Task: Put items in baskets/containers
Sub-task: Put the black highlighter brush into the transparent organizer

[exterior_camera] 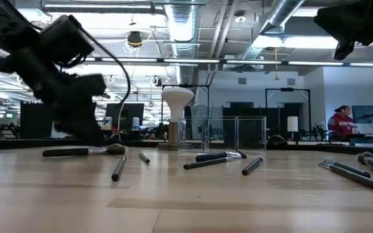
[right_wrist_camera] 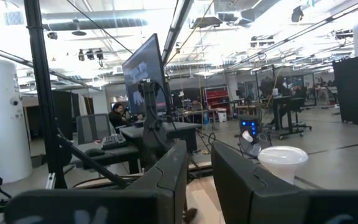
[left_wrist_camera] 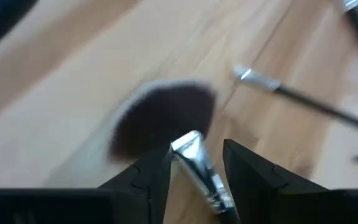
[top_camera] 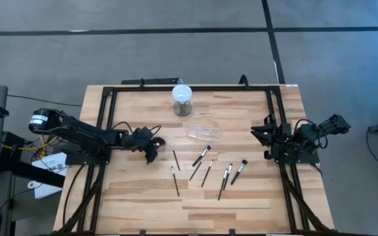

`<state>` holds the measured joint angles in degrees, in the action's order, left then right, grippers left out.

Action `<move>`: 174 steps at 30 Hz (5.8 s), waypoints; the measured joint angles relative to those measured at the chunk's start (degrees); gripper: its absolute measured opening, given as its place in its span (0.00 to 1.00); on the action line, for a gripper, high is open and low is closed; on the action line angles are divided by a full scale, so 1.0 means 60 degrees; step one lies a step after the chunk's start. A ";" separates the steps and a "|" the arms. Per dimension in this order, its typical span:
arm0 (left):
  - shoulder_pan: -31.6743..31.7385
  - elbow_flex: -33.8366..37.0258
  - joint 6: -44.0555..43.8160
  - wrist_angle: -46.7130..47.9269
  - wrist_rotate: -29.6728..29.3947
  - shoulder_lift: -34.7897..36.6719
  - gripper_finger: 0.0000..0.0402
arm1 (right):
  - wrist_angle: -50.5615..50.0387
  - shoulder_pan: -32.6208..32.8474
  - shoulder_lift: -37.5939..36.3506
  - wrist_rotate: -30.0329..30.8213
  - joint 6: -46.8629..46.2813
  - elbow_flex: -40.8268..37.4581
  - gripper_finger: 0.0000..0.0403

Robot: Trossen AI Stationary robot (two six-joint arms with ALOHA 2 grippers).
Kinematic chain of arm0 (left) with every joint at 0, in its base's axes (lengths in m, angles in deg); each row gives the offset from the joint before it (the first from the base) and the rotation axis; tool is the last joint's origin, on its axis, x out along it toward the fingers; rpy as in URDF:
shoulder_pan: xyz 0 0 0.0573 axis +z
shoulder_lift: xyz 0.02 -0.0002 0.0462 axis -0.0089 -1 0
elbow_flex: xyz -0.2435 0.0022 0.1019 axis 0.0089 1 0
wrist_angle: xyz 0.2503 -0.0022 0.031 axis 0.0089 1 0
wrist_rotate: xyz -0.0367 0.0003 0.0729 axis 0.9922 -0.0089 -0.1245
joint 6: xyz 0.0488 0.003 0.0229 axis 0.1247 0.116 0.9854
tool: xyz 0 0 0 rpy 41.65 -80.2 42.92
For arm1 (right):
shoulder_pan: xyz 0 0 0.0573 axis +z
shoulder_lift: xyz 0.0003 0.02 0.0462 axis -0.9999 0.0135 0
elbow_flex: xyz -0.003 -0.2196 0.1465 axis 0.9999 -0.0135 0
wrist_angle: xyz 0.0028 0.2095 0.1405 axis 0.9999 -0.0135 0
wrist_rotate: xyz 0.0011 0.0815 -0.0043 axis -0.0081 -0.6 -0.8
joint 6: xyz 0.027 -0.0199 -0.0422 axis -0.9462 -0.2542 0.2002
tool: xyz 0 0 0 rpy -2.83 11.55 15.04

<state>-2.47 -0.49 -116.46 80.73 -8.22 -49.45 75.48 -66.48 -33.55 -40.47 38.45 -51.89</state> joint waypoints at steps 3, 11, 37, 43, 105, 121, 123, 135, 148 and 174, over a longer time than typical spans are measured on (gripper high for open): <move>0.0018 -0.0070 0.0412 -0.0113 0.0009 0.0573 0.36 | 0.0000 0.0000 0.0000 0.0000 0.0000 0.0004 0.16; -0.0308 -0.0073 -0.0002 0.0218 0.0243 0.0990 0.36 | -0.0008 0.0000 0.0000 0.0011 0.0000 0.0007 0.16; -0.1183 -0.0060 0.0209 -0.1232 -0.2068 -0.1780 0.13 | -0.0025 0.0000 0.0000 0.0004 0.0002 0.0007 0.16; -0.1129 -0.0056 0.1283 -0.2475 -0.1848 -0.0508 0.13 | 0.0843 -0.0040 0.0269 -0.0005 0.0480 0.0007 0.16; 0.1140 -0.0073 0.2245 -0.5857 0.6171 0.1266 0.14 | 0.0648 -0.3045 1.6818 -0.5215 0.3540 1.0244 0.49; 0.1137 -0.0073 0.2229 -0.5832 0.6171 0.1269 0.15 | 0.1072 -0.3042 1.7507 -0.5272 0.4156 1.0870 0.42; 0.1137 -0.0073 0.2223 -0.5825 0.6174 0.1269 0.15 | 0.0830 -0.3042 1.7507 -0.5275 0.4319 1.0870 0.37; 0.1133 -0.0073 0.1950 -0.5699 0.6247 0.1269 0.16 | 0.0627 -0.3016 1.7507 -0.5299 0.4364 1.0866 0.13; 0.1133 -0.0077 0.2096 -0.5506 0.6171 0.1266 0.25 | 0.0388 -0.2908 1.7507 -0.5231 0.4301 1.0866 0.11; 0.2021 -0.0077 0.2755 -0.5606 0.5326 0.1269 0.34 | -0.9360 -0.2495 1.3817 0.0540 -0.0747 1.0866 0.05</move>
<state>9.65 -0.95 -99.93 47.09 23.74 -41.83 19.32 -81.45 49.35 -37.23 33.97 13.31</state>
